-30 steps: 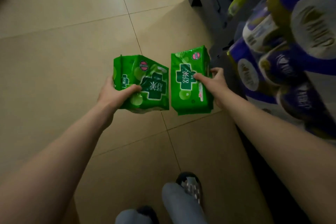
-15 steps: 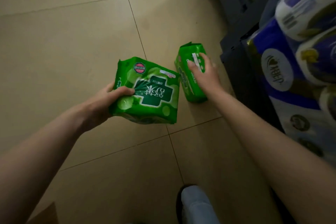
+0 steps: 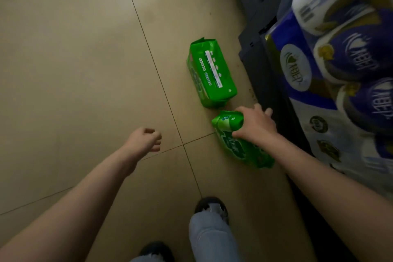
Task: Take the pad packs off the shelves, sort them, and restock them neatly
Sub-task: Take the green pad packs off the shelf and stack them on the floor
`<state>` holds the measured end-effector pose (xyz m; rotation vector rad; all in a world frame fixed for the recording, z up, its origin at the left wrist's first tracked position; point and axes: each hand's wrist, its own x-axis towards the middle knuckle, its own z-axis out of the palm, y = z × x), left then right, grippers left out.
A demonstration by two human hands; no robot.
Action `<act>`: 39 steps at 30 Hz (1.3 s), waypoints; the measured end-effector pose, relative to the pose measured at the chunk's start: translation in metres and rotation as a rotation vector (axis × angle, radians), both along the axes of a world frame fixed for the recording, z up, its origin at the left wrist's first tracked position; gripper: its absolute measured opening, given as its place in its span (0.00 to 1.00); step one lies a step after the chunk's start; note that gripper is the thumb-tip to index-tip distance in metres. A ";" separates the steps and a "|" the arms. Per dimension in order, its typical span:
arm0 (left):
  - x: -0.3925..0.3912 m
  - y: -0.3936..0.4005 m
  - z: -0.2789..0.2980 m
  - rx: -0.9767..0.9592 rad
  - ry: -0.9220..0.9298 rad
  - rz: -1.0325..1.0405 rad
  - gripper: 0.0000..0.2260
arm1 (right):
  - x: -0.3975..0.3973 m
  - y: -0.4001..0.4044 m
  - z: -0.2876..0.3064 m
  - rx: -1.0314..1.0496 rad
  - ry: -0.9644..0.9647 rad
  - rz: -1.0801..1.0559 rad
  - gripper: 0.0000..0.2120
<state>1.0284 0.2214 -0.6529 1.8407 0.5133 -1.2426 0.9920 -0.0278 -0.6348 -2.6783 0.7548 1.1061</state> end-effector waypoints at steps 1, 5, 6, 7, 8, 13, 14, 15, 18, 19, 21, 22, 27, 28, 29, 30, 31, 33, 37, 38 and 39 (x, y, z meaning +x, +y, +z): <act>0.001 -0.002 0.000 0.010 -0.021 -0.004 0.18 | 0.005 -0.001 -0.011 -0.020 0.003 0.011 0.29; 0.002 -0.013 0.009 0.027 -0.099 -0.003 0.14 | 0.023 0.003 -0.029 0.070 -0.126 -0.263 0.37; 0.003 -0.015 0.017 0.027 -0.118 0.009 0.14 | 0.022 0.005 -0.024 0.112 -0.206 -0.360 0.38; 0.003 -0.018 0.027 0.030 -0.143 0.022 0.13 | 0.018 0.006 -0.015 0.144 -0.284 -0.440 0.37; 0.004 -0.021 0.040 0.031 -0.166 0.027 0.13 | 0.012 0.008 -0.001 0.162 -0.334 -0.511 0.36; 0.027 -0.049 0.150 0.066 -0.374 0.005 0.13 | -0.036 0.020 0.130 0.198 -0.303 -0.649 0.37; 0.032 -0.058 0.181 0.068 -0.450 -0.022 0.13 | -0.041 0.022 0.164 0.195 -0.335 -0.600 0.38; 0.038 -0.069 0.215 0.054 -0.540 -0.060 0.13 | -0.042 0.021 0.203 0.187 -0.378 -0.539 0.38; 0.047 -0.108 0.319 -0.050 -0.782 -0.193 0.13 | -0.048 0.006 0.328 0.139 -0.586 -0.361 0.37; 0.047 -0.120 0.352 -0.104 -0.843 -0.225 0.13 | -0.051 0.000 0.370 0.108 -0.695 -0.306 0.34; 0.042 -0.146 0.409 -0.216 -0.952 -0.277 0.13 | -0.060 -0.013 0.441 0.034 -0.871 -0.208 0.29; 0.037 -0.157 0.432 -0.272 -1.012 -0.304 0.13 | -0.065 -0.019 0.468 -0.007 -0.924 -0.163 0.27; -0.006 -0.204 0.491 -0.441 -1.146 -0.442 0.13 | -0.100 -0.051 0.526 -0.266 -1.158 -0.089 0.24; -0.015 -0.212 0.496 -0.461 -1.136 -0.442 0.13 | -0.111 -0.061 0.531 -0.341 -1.218 -0.123 0.24; -0.024 -0.218 0.499 -0.481 -1.123 -0.439 0.13 | -0.121 -0.071 0.536 -0.407 -1.279 -0.185 0.25; -0.032 -0.224 0.502 -0.498 -1.115 -0.442 0.14 | -0.130 -0.081 0.543 -0.443 -1.322 -0.263 0.26; -0.040 -0.229 0.504 -0.511 -1.110 -0.448 0.14 | -0.134 -0.092 0.549 -0.442 -1.327 -0.334 0.29; -0.053 -0.240 0.509 -0.525 -1.085 -0.455 0.14 | -0.130 -0.114 0.559 -0.438 -1.195 -0.401 0.37; -0.062 -0.253 0.511 -0.516 -1.010 -0.354 0.15 | -0.090 -0.150 0.565 -0.501 -0.800 -0.403 0.42; -0.062 -0.254 0.511 -0.518 -0.996 -0.335 0.15 | -0.082 -0.156 0.564 -0.495 -0.755 -0.430 0.41; -0.062 -0.254 0.512 -0.519 -0.986 -0.328 0.16 | -0.076 -0.160 0.561 -0.496 -0.739 -0.452 0.40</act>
